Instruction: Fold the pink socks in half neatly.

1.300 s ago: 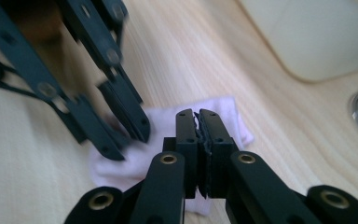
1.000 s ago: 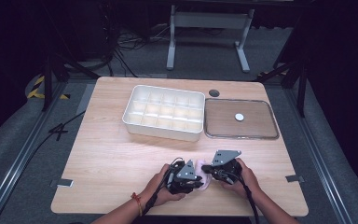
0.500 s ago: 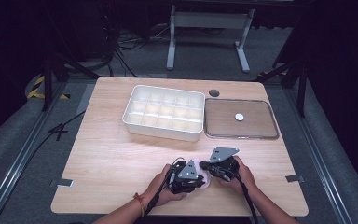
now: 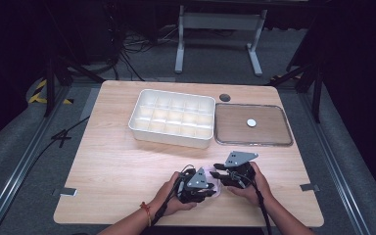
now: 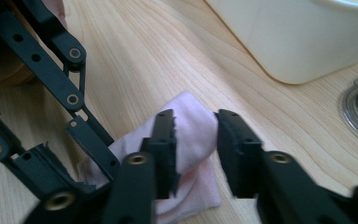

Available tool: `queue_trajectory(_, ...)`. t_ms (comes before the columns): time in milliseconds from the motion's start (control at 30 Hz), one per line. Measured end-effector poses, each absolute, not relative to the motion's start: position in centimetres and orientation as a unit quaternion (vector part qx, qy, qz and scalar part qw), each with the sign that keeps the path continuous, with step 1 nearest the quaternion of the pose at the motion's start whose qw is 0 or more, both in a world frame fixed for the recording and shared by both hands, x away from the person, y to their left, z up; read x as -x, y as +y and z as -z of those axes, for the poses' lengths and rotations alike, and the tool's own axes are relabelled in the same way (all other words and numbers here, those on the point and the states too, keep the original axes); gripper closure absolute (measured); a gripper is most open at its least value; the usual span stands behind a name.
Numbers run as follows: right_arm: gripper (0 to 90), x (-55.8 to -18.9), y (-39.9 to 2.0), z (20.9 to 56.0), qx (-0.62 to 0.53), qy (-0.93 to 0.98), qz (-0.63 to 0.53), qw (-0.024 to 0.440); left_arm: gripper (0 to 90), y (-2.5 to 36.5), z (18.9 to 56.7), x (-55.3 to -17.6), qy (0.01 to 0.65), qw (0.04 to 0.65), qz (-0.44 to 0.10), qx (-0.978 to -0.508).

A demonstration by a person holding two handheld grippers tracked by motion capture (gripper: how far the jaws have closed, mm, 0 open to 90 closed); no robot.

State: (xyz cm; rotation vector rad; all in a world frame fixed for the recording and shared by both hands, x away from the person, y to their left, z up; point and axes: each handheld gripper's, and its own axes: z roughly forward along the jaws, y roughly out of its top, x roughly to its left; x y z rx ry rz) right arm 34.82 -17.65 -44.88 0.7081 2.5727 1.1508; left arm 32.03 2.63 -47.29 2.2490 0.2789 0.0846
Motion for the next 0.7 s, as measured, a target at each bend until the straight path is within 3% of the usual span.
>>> queue_trajectory(133,54.0,-34.9,-17.6,45.0,-0.255,0.877,-0.393,0.112,62.0,3.2,46.4,-31.8,0.106,0.427,-0.049,-0.897)
queue_trajectory(267,40.2,-35.1,-17.5,45.1,-0.267,0.874,-0.389,0.112,47.4,4.7,44.7,-31.6,0.113,0.427,-0.060,-0.895)
queue_trajectory(500,31.7,-34.9,-17.7,44.9,-0.276,0.868,-0.398,0.106,26.1,9.1,43.6,-31.8,0.143,0.384,-0.102,-0.907)
queue_trajectory(700,34.5,-35.1,-17.4,45.5,-0.277,0.875,-0.388,0.082,24.0,13.4,44.8,-31.8,0.184,0.345,-0.114,-0.913)
